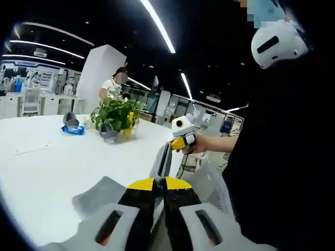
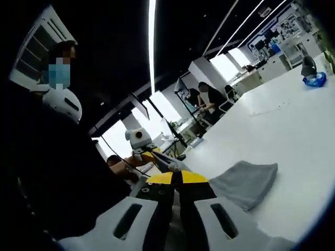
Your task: Fold the towel on the table until its edges align and the towel forms a compact rectangular stack.
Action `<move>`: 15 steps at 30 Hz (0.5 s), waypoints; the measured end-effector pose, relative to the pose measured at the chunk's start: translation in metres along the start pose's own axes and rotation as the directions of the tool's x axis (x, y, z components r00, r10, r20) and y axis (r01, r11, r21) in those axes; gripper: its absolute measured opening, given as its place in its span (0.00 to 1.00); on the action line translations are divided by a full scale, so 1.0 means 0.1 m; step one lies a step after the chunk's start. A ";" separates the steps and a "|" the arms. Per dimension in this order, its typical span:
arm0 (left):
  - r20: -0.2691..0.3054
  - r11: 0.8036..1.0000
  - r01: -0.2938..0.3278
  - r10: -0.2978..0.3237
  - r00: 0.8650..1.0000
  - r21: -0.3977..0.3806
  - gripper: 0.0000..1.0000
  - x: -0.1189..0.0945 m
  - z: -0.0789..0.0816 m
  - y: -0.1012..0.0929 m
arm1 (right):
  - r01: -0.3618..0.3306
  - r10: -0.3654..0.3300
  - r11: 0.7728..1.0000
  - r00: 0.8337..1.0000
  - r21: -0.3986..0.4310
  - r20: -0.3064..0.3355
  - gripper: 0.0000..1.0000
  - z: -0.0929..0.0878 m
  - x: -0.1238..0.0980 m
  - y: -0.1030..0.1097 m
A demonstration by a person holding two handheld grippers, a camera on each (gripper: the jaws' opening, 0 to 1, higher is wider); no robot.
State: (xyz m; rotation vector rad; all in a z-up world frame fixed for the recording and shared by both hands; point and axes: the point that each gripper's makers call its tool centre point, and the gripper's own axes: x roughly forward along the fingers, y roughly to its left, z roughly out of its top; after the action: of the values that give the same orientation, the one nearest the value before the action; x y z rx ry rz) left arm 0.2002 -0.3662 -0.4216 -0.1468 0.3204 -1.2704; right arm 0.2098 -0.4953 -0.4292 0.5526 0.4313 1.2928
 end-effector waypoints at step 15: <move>-0.078 0.993 -0.019 0.011 0.997 -0.113 0.05 0.08 -0.17 0.35 | 0.039 -0.035 0.996 0.998 0.076 -0.055 0.00 -0.06 0.08 -0.30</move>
State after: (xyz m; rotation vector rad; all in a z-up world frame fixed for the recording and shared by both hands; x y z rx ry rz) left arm 0.2291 -0.3627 -0.4490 -0.1916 0.4601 -1.2453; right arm 0.2312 -0.4923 -0.4516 0.5731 0.5348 1.2620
